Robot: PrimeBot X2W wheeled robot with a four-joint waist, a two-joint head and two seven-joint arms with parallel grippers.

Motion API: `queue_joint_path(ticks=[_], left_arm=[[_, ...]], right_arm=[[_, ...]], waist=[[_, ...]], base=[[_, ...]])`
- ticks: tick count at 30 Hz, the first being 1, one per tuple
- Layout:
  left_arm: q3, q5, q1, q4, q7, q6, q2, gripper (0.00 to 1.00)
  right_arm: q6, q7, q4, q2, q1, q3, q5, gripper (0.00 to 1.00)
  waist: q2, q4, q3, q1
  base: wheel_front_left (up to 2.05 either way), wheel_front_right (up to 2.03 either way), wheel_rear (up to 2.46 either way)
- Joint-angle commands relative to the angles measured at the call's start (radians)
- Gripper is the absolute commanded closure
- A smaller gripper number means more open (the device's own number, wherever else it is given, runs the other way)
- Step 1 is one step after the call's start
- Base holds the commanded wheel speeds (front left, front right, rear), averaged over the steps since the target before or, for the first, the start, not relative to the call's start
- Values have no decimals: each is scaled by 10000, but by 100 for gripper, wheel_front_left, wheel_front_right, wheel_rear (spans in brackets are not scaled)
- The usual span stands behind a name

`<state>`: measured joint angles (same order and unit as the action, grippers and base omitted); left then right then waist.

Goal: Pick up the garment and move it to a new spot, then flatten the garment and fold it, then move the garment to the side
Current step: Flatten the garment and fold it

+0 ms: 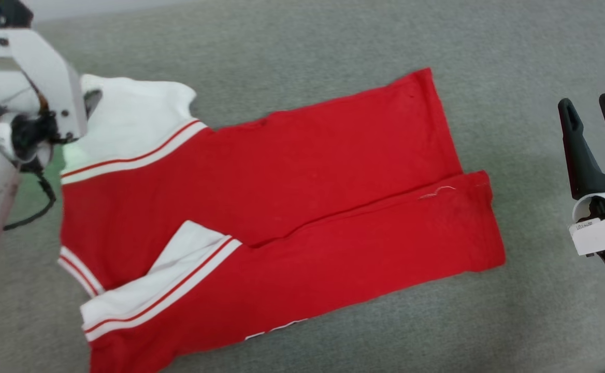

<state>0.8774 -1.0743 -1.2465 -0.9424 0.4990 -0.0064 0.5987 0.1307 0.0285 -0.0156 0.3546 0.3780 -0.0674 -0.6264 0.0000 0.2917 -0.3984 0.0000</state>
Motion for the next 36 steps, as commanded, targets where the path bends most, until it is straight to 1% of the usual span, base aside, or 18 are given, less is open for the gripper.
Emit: queue_joint_path(ticks=[1, 5, 8, 9, 10, 11, 12, 14, 16, 19, 24, 27, 31, 36], left_arm=[[20, -142, -225, -228, 416, -130, -40, 0], [208, -351, -132, -559, 1463, -544, -255, 0], [222, -491, -108, -666, 1754, -700, -489, 0], [262, -454, -141, -706, 1742, -740, -524, 25], [325, -374, -177, -749, 1746, -737, -552, 62], [363, -349, -182, -788, 1753, -759, -607, 85], [378, -350, -193, -819, 1745, -781, -669, 100], [356, -391, -235, -907, 1662, -837, -754, 100], [367, -376, -332, -960, 1567, -887, -844, 100], [373, -400, -485, -1026, 1541, -936, -1064, 100], [378, -355, -1009, -1178, 1456, -1015, -1436, 100], [375, -387, -1237, -1260, 1358, -1078, -1748, 100], [424, -404, -1392, -1415, 1257, -1134, -2080, 100], [505, -407, -1438, -1601, 1133, -1173, -2278, 100]], right_arm=[[0, 58, -33, 3, -68, -24, -89, 0], [0, 84, -18, 12, -86, -34, -137, 0], [0, 14, 1, 79, 6, -91, -165, 0], [0, -31, 3, 122, 110, -156, -181, 0], [0, -117, 0, 196, 245, -254, -207, 0], [0, -214, 6, 277, 397, -343, -232, 0], [0, -351, 26, 372, 561, -441, -271, 0], [0, -879, 235, 503, 936, -619, -425, 0], [0, -1475, 488, 699, 1652, -748, -301, 0], [0, -2678, 1177, 864, 2755, -1337, -214, 0], [0, -4926, 3047, 1090, 4799, -2701, -215, 0], [0, -6028, 4187, 1251, 5700, -3620, -381, 0], [0, -6754, 5385, 1372, 6557, -4593, -592, 0], [0, -6816, 6194, 1349, 7025, -5634, -1136, 0]], waist=[[0, 282, -207, 0], [0, 308, -304, 0], [0, 261, -401, 0], [0, 240, -419, 0], [0, 219, -440, 0], [0, 185, -445, 0], [0, 138, -453, 0], [0, 50, -457, 0], [0, -74, -491, 0], [0, -337, -612, 0], [0, -810, -959, 0], [0, -1124, -1136, 0], [0, -1432, -1355, 0], [0, -1632, -1535, 0]], base=[[0, 0, 0], [0, 0, 0], [0, 0, 0], [0, 0, 0], [0, 0, 0], [0, 0, 0], [0, 0, 0], [0, 0, 0], [0, 0, 0], [0, 0, 0], [0, 0, 0], [0, 0, 0], [0, 0, 0], [0, 0, 0]])
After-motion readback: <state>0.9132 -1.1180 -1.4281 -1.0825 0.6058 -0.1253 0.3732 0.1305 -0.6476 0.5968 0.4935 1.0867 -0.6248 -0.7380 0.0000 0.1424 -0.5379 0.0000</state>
